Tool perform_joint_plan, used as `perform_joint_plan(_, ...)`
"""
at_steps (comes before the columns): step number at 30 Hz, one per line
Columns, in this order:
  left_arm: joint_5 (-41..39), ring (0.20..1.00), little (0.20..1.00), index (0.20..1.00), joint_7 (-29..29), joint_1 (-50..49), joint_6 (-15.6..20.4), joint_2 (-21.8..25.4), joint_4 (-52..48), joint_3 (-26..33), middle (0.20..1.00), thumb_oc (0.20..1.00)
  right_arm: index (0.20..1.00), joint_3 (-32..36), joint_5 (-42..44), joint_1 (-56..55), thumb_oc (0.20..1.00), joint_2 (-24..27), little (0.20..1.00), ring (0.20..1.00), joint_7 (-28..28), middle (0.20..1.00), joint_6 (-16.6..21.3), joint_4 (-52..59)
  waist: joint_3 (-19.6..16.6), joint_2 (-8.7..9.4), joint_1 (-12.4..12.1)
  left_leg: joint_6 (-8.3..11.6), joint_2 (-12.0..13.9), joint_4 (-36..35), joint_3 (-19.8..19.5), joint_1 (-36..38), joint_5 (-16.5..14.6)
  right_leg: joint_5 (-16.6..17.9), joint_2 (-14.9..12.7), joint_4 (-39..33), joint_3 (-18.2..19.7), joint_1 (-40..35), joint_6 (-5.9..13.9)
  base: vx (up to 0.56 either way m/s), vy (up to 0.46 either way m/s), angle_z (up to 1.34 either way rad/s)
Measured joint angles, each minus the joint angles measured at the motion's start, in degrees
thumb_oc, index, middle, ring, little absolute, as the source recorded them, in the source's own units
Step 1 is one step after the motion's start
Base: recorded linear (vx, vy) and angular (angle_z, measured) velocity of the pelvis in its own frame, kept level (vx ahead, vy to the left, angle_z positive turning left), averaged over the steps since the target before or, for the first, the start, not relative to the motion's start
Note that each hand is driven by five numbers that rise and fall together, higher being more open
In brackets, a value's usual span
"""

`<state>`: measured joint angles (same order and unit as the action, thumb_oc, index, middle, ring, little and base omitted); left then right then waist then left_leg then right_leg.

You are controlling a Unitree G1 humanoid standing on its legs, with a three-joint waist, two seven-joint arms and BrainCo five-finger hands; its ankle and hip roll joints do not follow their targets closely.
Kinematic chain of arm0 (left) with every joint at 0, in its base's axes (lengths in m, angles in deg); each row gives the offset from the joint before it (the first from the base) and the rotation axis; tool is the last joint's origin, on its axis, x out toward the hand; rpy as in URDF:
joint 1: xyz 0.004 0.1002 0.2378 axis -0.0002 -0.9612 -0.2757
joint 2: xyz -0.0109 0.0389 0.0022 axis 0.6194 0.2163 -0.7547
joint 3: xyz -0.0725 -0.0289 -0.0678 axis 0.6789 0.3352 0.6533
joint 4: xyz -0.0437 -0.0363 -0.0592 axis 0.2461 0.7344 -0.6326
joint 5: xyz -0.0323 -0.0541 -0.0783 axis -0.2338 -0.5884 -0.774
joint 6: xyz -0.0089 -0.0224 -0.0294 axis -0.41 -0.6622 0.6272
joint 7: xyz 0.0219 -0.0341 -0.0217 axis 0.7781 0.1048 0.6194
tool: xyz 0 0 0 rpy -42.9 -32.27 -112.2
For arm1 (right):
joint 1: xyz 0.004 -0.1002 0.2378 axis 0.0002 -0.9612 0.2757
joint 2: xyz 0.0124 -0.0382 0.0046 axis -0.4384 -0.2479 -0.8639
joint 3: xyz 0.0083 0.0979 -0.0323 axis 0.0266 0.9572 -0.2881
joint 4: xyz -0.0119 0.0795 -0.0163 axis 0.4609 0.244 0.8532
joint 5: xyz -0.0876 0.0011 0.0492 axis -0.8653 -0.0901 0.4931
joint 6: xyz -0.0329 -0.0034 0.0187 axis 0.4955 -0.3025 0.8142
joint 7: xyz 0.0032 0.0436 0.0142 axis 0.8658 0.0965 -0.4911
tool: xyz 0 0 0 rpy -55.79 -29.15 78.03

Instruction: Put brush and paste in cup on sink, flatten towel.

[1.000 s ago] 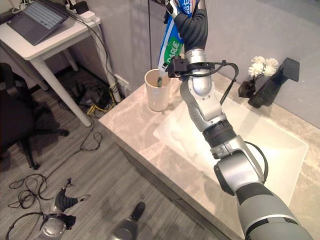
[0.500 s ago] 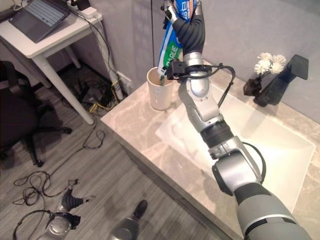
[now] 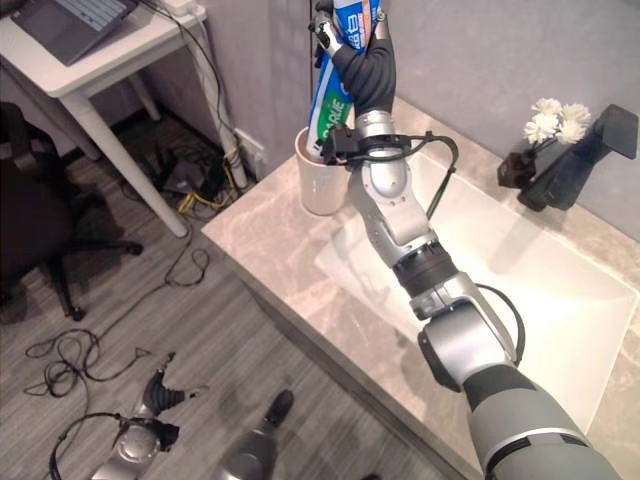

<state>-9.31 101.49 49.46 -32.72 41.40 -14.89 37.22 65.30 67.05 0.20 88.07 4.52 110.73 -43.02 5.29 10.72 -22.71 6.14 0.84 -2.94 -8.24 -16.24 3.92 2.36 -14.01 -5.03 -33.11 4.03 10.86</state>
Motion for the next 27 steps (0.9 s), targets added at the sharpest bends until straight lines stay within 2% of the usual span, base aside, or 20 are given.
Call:
perform_joint_plan(9, 0.0, 1.0, 1.0, 1.0, 0.01, 0.46, 0.01, -0.03, 0.47, -0.09, 1.0, 1.0, 0.206, 0.0, 0.01, 0.02, 0.206, 0.06, 0.206, 0.206, -0.03, 0.206, -0.01, 0.0, 0.03, 0.05, 0.13, 0.0, -0.09, 0.05, -0.39, -0.37, 0.0, 0.0, 0.02, 0.0, -0.24, 0.16, 0.0, 0.0, 0.0, 0.0)
perform_joint_plan(10, 0.0, 1.0, 1.0, 1.0, 0.02, 0.58, 0.01, -0.03, 0.46, -0.09, 1.0, 1.0, 0.369, 0.01, 0.0, 0.03, 0.369, 0.06, 0.369, 0.369, -0.03, 0.369, -0.01, 0.0, 0.02, 0.08, 0.13, 0.0, -0.09, 0.1, -0.41, -0.5, 0.0, 0.0, 0.03, 0.0, -0.26, 0.25, 0.0, 0.0, 0.0, 0.0)
perform_joint_plan(11, 0.0, 1.0, 1.0, 1.0, 0.04, 0.72, 0.01, -0.03, 0.46, -0.09, 1.0, 1.0, 0.809, 0.0, 0.0, 0.03, 0.809, 0.06, 0.809, 0.809, -0.02, 0.809, -0.01, 0.0, 0.02, 0.09, 0.12, 0.0, -0.11, 0.22, -0.46, -0.75, 0.0, 0.0, 0.03, 0.0, -0.28, 0.39, 0.0, 0.0, 0.0, 0.0)
perform_joint_plan(12, 0.0, 1.0, 1.0, 1.0, 0.07, 0.98, 0.0, -0.03, 0.47, -0.15, 1.0, 1.0, 1.0, 0.0, 0.0, 0.02, 1.0, 0.07, 1.0, 1.0, -0.02, 1.0, -0.01, 0.0, 0.07, 0.19, 0.13, 0.0, -0.11, 0.41, -0.47, -1.06, 0.0, 0.03, 0.05, 0.01, -0.28, 0.61, 0.01, 0.0, 0.0, 0.0)
perform_joint_plan(27, 0.09, 1.0, 1.0, 1.0, 0.43, 1.83, -0.01, -0.54, 1.52, -2.26, 1.0, 1.0, 1.0, -0.75, -0.44, 0.25, 1.0, 0.73, 1.0, 1.0, 0.0, 1.0, -0.01, 0.61, 0.4, 0.88, 0.5, -0.03, -0.23, 0.92, -0.37, -0.89, 0.02, 0.46, -0.08, 0.0, -0.16, 0.35, -0.19, -0.02, 0.011, 0.0)
